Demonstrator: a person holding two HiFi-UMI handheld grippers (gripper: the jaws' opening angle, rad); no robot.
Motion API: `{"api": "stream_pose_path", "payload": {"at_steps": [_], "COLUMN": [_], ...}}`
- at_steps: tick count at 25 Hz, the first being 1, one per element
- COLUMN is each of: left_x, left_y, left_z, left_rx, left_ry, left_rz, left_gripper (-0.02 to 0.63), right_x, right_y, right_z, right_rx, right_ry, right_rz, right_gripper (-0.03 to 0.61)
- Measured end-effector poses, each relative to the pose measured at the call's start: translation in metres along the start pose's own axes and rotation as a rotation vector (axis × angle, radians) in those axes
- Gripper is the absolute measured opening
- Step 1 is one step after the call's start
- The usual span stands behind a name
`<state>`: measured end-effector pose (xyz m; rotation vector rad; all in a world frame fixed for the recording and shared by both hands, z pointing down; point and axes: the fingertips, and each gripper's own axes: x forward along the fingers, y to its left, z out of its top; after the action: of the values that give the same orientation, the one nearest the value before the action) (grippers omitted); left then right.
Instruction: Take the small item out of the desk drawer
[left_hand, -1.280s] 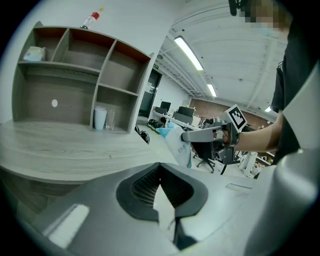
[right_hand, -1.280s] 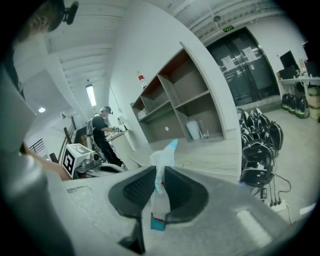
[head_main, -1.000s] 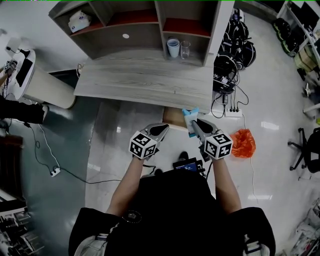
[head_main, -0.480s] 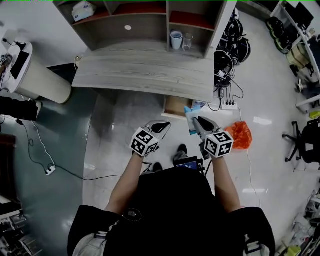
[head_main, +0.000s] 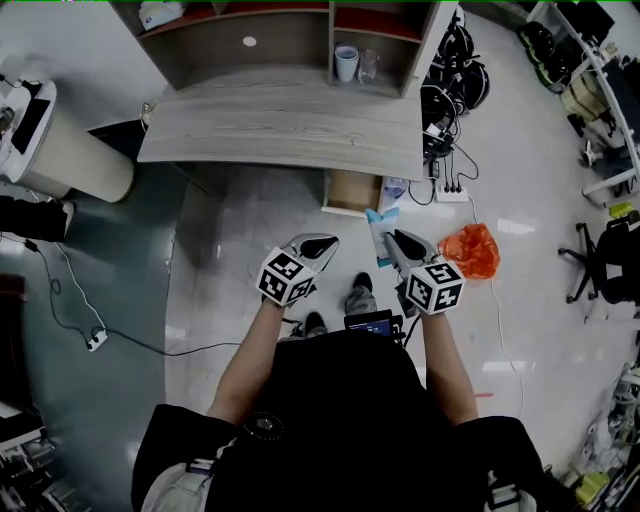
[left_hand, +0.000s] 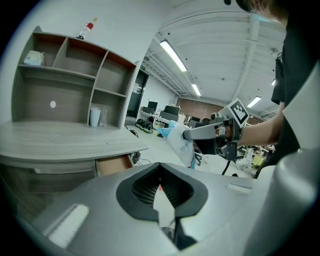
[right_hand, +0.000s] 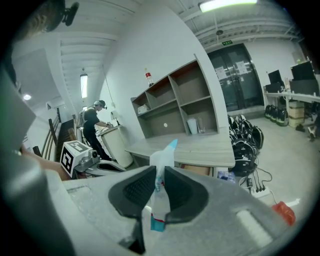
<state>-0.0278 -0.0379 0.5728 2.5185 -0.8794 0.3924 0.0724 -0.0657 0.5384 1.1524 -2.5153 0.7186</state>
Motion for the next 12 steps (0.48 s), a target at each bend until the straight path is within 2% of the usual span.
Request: {"api": "stream_pose_path", "payload": {"at_steps": [12], "left_x": [-0.026], "left_y": [-0.024], "left_z": [-0.022], "left_rx": [0.019], "left_ry": [0.003], "left_rz": [-0.028], "left_gripper": [0.001], "right_x": [-0.026], "right_y": [0.032], "right_z": [-0.032], "right_rx": [0.011], "right_ry": [-0.026], "right_rz": [-0.036], "right_gripper": [0.049]}}
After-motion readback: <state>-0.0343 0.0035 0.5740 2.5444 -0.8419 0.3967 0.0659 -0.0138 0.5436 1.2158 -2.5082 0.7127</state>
